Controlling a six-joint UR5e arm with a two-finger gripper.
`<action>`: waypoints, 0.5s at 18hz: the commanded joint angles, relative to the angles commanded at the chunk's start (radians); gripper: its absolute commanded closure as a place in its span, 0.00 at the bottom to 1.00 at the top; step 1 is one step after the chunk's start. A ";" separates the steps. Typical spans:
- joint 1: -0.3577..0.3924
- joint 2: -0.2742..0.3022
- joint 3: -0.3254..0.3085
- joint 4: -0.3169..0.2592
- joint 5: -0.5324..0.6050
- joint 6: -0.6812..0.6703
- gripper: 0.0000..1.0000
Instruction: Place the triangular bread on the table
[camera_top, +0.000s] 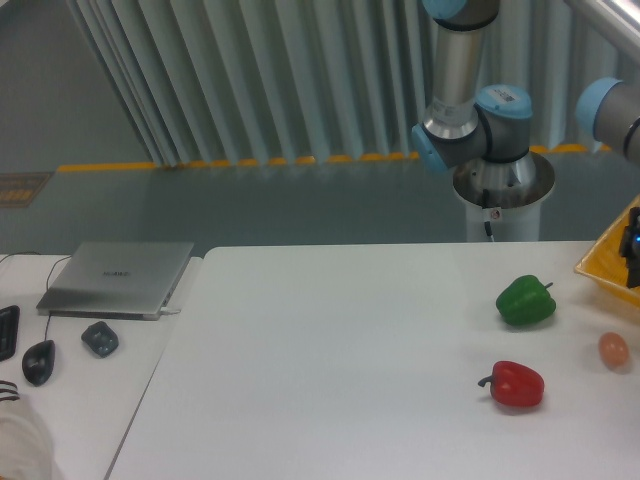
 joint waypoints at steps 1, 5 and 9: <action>0.005 -0.002 0.000 -0.009 0.000 0.000 0.00; 0.072 0.002 -0.002 -0.031 0.000 0.015 0.00; 0.135 0.000 -0.002 -0.043 0.002 0.092 0.00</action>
